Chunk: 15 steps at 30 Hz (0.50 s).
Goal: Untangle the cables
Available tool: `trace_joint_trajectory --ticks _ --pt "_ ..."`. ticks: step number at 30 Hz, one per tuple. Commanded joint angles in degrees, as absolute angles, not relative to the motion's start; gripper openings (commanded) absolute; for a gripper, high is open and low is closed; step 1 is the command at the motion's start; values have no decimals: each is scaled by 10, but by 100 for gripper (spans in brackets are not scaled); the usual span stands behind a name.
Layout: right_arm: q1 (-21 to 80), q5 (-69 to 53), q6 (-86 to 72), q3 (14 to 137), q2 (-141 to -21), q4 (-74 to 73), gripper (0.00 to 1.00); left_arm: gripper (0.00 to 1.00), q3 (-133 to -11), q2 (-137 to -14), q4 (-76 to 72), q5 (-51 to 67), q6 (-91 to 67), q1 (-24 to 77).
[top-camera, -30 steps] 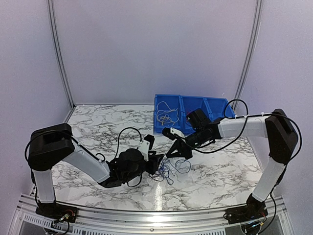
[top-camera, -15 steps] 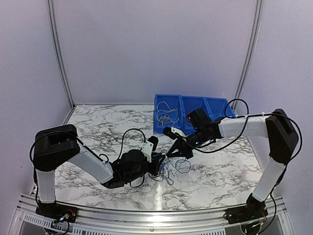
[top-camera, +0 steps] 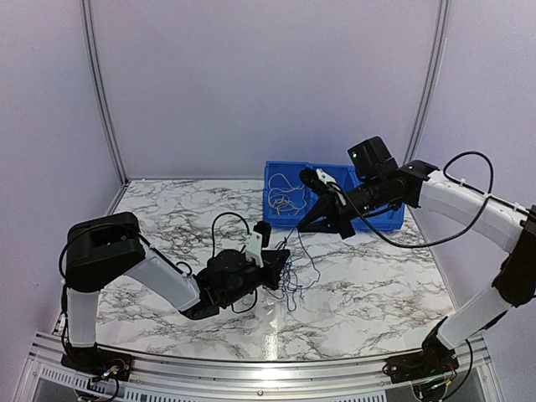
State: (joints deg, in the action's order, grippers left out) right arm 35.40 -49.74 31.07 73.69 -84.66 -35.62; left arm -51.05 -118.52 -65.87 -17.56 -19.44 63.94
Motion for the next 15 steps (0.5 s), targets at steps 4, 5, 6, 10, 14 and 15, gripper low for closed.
trace_joint_trajectory --ticks 4,5,6,10,14,15 --pt "336 -581 339 895 -762 -438 0 0 -486 -1229 -598 -183 -222 623" --pt "333 -584 336 909 -759 -443 0 0 -484 -1229 -598 -184 -226 623" --pt "330 -584 336 918 -756 -446 0 0 -480 -1228 -599 -184 -231 623" --pt "326 -559 338 918 -751 -449 0 0 -465 -1218 -614 -169 -235 622" --pt "315 -542 331 882 -749 -433 0 0 -442 -1197 -631 -162 -236 623" --pt "312 -534 331 869 -746 -429 0 0 -433 -1190 -634 -162 -237 623"
